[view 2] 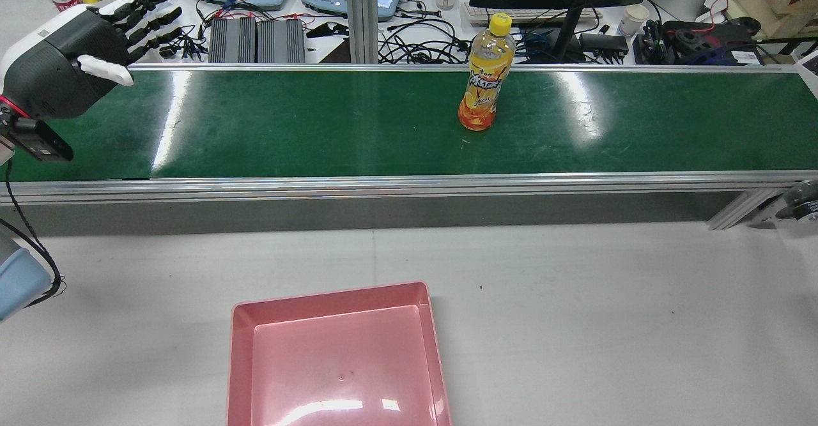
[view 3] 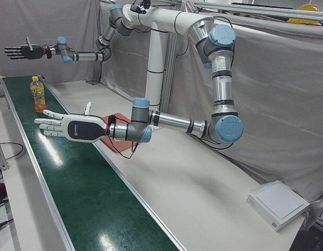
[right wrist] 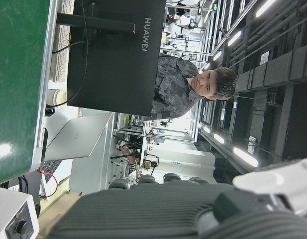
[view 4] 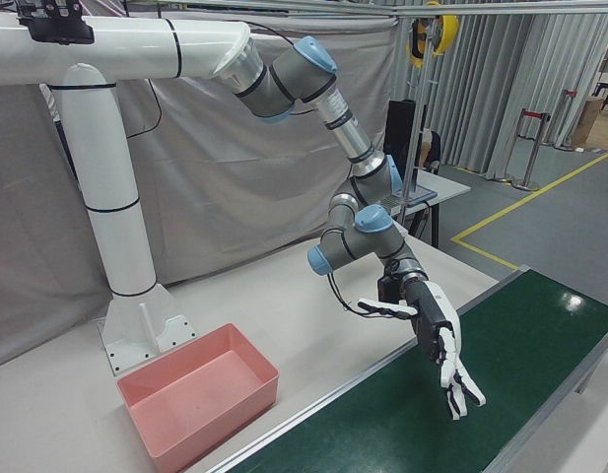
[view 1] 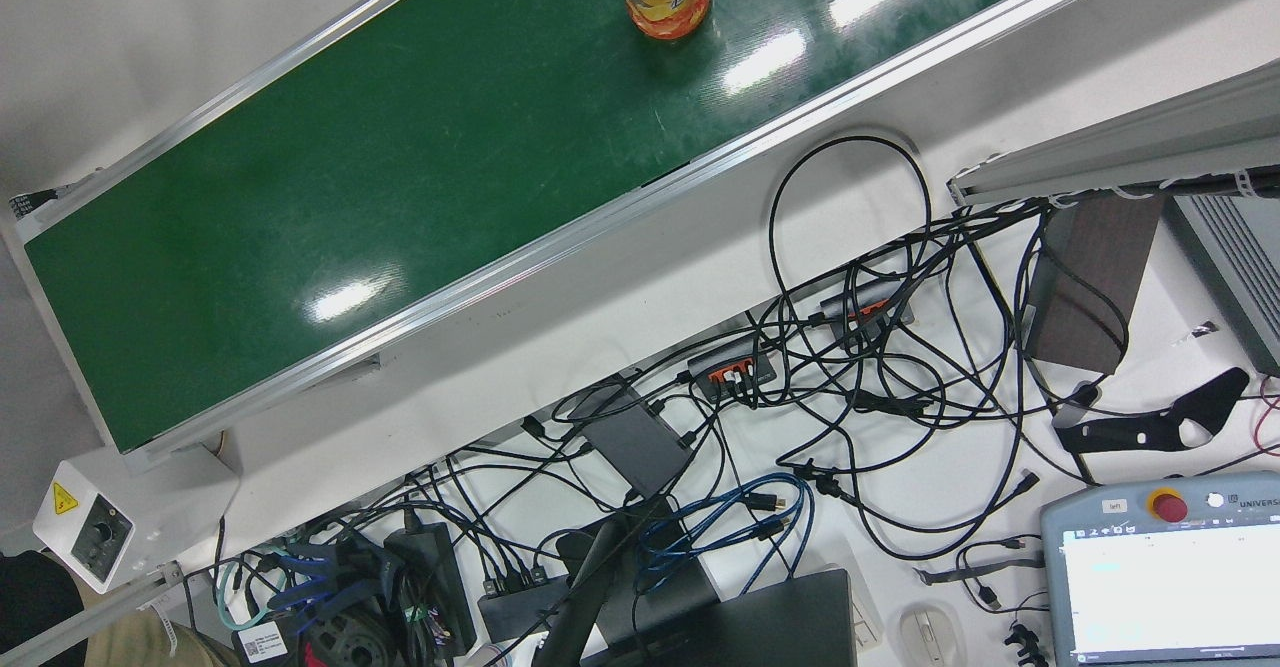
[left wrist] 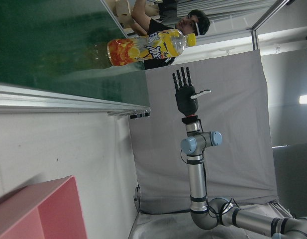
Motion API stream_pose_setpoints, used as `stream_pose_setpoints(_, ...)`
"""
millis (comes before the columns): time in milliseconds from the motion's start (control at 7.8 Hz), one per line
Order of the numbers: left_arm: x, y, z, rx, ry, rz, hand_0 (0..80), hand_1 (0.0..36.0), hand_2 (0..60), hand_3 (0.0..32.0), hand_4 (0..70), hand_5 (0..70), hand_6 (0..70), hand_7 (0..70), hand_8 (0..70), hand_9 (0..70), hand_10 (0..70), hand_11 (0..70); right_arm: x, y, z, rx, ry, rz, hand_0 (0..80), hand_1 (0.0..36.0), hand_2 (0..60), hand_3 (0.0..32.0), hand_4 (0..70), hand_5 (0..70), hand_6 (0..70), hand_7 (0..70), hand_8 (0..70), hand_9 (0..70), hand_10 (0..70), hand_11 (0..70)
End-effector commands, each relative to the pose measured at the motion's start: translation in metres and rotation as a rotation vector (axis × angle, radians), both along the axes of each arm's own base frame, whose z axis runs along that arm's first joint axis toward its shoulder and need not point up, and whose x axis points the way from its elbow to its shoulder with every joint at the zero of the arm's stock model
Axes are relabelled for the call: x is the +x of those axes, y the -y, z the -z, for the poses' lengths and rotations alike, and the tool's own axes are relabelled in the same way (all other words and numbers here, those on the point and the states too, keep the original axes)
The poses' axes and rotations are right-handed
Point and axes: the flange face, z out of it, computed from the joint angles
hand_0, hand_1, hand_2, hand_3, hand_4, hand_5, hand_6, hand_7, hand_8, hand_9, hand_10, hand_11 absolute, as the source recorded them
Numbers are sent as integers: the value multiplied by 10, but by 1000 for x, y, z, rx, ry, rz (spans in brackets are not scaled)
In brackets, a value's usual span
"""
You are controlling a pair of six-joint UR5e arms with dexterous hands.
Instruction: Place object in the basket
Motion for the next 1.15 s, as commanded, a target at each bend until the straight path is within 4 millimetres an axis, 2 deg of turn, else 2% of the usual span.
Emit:
stream_pose_setpoints(0,2,-2,-3,-8,5,-3,516,74,0,26,133,149,4,0,67,70,59,98,0,0,0,0,0,0,0,0,0,0,0,0,0,0,0,0,0,0)
stream_pose_setpoints(769,2,-2,-14,-25,42,9,512,70,0,26,133,149,5,0,69,73,61,99,0,0,1,3,1,0,0,0,0,0,0,0,0,0,0,0,0,0)
stream_pose_setpoints(897,5,-2,-18,-29,56,12,509,69,0,24,131,148,7,0,68,72,62,101,1,0,2,5,1,-2,0,0,0,0,0,0,0,0,0,0,0,0)
stream_pose_setpoints(1025,17,-4,-21,-33,69,-4,511,71,0,20,133,155,9,0,69,72,62,101,0,0,2,5,1,0,0,0,0,0,0,0,0,0,0,0,0,0)
